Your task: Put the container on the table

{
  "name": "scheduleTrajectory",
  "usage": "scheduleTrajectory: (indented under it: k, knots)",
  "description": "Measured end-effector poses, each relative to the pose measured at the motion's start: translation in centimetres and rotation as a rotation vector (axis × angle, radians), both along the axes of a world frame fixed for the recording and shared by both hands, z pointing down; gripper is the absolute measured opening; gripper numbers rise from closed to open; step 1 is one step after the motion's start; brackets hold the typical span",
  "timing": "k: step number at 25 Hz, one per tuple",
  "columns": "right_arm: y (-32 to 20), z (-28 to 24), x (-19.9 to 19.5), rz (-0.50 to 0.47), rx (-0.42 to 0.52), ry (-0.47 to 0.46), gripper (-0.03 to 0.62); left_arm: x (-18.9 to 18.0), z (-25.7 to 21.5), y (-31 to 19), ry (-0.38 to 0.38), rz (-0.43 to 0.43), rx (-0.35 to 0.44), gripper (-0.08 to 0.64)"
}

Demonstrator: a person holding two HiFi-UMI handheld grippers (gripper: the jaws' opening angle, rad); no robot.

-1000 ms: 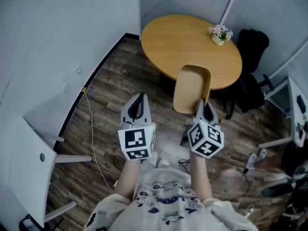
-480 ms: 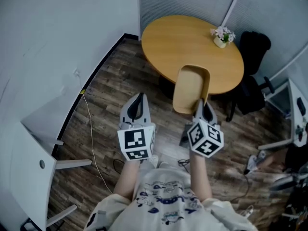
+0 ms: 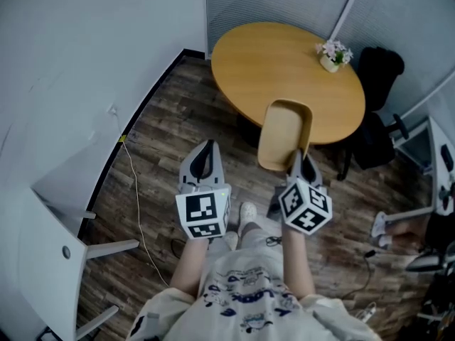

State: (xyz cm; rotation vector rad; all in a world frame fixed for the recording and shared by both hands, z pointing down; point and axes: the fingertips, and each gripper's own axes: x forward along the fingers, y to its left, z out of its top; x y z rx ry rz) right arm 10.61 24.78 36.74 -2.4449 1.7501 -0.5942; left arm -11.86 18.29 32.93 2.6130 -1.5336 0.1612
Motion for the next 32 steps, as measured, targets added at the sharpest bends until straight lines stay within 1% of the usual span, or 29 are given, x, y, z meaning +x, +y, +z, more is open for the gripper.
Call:
scheduleTrajectory:
  k: [6, 15, 28, 32]
  knots:
    - [-3.2, 0.6, 1.0, -0.01, -0.008, 0.006, 0.014, 0.6, 1.0, -2.8, -0.009, -0.013, -0.016, 0.003]
    - [-11.7, 1.4, 3.8, -0.042, -0.017, -0.005, 0.014, 2.7, 1.6, -10.2, -0.027, -0.059, -0.022, 0.003]
    - [-26.2, 1.1, 10.1, -0.099, -0.008, -0.02, 0.014, 8.3, 0.9, -22.7, -0.033, -0.123, -0.015, 0.003]
    - [-29.3, 1.5, 11.7, -0.114, -0.02, -0.026, 0.014, 9.8, 1.3, -25.4, -0.04, -0.144, -0.026, 0.003]
